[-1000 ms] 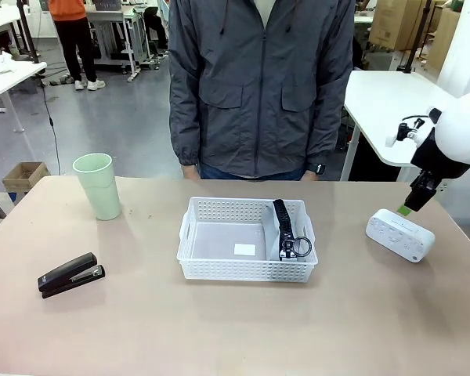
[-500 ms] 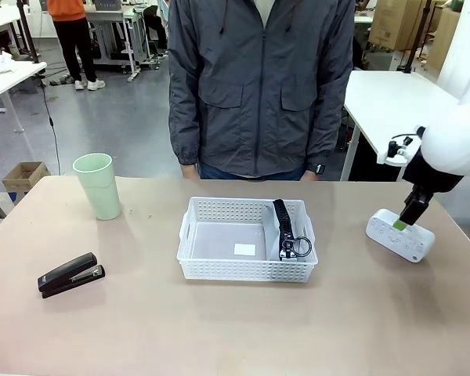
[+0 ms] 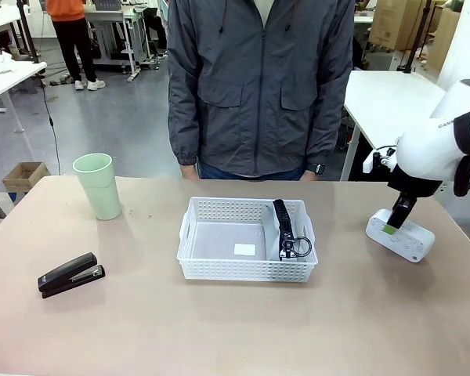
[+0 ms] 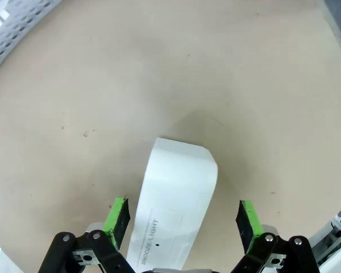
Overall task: Efficiently arrange items inside the basket to fit them all.
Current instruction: Pick up the Digital clock and place it inside the Organizing basket.
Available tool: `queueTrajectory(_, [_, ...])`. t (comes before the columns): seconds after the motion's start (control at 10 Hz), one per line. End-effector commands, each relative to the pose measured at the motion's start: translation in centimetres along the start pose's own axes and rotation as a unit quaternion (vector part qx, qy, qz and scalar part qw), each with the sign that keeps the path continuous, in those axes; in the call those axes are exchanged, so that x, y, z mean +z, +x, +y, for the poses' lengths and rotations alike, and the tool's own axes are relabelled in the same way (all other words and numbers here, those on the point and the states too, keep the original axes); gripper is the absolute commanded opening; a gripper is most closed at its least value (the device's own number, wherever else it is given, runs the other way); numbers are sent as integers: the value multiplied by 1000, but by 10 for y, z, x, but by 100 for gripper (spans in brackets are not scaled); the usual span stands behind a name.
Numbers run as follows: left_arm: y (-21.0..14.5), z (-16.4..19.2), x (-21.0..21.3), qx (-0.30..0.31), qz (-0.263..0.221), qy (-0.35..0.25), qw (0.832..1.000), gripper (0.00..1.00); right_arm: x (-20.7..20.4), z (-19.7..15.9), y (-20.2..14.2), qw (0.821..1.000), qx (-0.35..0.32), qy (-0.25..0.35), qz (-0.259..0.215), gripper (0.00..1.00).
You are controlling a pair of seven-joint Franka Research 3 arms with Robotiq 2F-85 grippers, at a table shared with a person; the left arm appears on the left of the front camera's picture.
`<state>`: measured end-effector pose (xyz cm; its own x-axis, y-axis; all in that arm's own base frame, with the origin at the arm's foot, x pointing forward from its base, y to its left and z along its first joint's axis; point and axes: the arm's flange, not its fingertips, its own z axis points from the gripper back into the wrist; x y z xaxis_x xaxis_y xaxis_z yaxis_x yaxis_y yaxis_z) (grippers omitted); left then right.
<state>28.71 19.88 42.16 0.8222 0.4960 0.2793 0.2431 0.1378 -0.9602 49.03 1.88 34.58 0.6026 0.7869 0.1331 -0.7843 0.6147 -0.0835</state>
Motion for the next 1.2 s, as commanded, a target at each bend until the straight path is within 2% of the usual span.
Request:
queueTrajectory(0.0, [-1, -1, 1, -9, 2, -6, 1000, 100, -3, -5, 0, 1000, 0, -6, -5, 100])
queueTrajectory(0.7, [-1, -1, 1, -9, 2, -6, 1000, 100, -26, -7, -1, 997, 3, 32, 71, 100])
queueTrajectory(1.1, [-1, -1, 1, -9, 2, -6, 1000, 100, -26, -7, 1, 997, -14, 37, 69, 100])
